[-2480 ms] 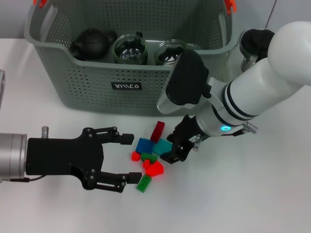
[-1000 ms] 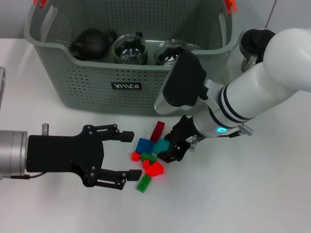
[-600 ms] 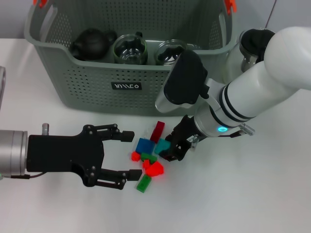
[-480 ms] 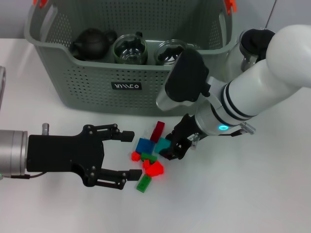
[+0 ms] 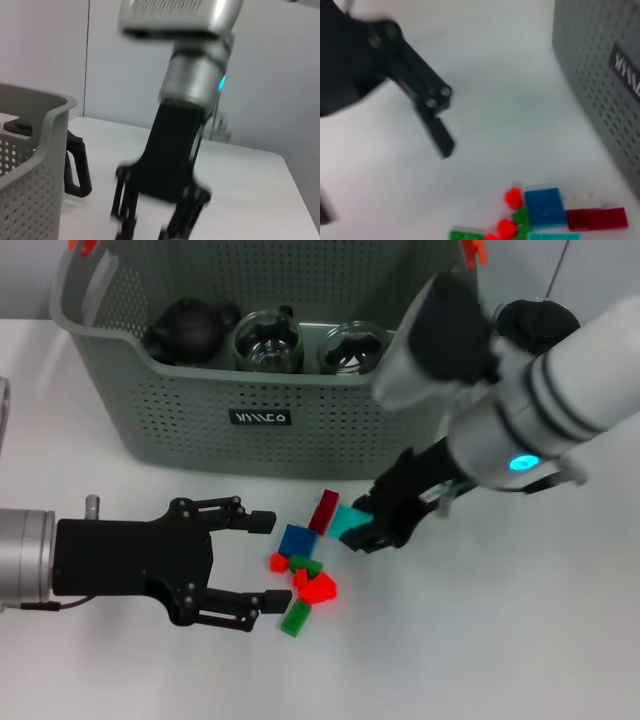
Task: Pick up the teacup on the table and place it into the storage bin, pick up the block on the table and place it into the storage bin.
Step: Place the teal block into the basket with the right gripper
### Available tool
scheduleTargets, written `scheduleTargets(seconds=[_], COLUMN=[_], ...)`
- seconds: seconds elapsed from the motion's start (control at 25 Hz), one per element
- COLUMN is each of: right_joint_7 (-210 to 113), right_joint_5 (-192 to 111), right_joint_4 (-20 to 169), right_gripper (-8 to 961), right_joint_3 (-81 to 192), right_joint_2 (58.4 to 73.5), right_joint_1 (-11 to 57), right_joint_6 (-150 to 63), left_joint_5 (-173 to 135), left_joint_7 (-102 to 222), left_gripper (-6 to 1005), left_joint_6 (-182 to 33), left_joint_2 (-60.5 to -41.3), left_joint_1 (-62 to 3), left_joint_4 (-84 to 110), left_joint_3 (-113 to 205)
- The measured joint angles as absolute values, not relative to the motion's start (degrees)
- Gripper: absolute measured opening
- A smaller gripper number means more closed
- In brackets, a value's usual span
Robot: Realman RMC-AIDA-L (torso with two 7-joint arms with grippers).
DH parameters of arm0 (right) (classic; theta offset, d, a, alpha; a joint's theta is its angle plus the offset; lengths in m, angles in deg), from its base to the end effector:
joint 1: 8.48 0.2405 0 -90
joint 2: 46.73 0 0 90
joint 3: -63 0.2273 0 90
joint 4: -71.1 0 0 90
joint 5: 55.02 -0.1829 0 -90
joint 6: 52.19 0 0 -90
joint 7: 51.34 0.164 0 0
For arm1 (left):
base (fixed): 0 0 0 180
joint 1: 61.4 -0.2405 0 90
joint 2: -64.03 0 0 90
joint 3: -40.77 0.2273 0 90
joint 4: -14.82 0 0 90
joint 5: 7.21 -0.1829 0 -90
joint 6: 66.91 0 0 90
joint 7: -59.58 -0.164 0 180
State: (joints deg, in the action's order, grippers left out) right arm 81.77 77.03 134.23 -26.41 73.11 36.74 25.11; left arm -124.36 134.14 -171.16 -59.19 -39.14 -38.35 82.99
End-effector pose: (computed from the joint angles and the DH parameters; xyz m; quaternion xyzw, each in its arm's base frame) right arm 0.1115 0.3226 -0.0711 -0.9791 0.1606 -0.1052 0.0679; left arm -0.2078 0.2495 0.0016 -0.9641 -0.1124 -0.2316 0.0652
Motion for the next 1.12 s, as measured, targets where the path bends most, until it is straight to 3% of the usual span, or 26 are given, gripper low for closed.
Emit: scheduleTargets(seconds=[0.24, 0.44, 0.92, 1.12], right_joint_7=[81.8, 81.7, 82.0, 82.4], right_joint_5=[73.9, 69.0, 84.8, 89.1], right_joint_4=[150.7, 154.3, 129.1, 123.6], right_gripper=[422, 430, 463, 476], right_joint_3=[-14.4, -3.1, -2.7, -3.3], right_joint_2=[73.39, 73.17, 73.19, 73.4], right_joint_1=[34.2, 38.3, 54.1, 57.5], right_joint_6=[39.6, 41.8, 12.5, 8.3], left_joint_5=[-124.4, -124.4, -124.4, -124.4], left_joint_7=[134.2, 134.1, 134.2, 134.2], left_gripper=[875, 875, 875, 875], left_joint_6=[-170.9, -171.1, -171.3, -171.3], left_joint_2=[-59.19, -59.19, -59.19, -59.19], left_joint_1=[-39.4, -39.5, -39.4, -39.5], left_joint_4=[-38.4, -38.4, -38.3, -38.4], left_joint_3=[82.9, 82.9, 83.0, 82.9])
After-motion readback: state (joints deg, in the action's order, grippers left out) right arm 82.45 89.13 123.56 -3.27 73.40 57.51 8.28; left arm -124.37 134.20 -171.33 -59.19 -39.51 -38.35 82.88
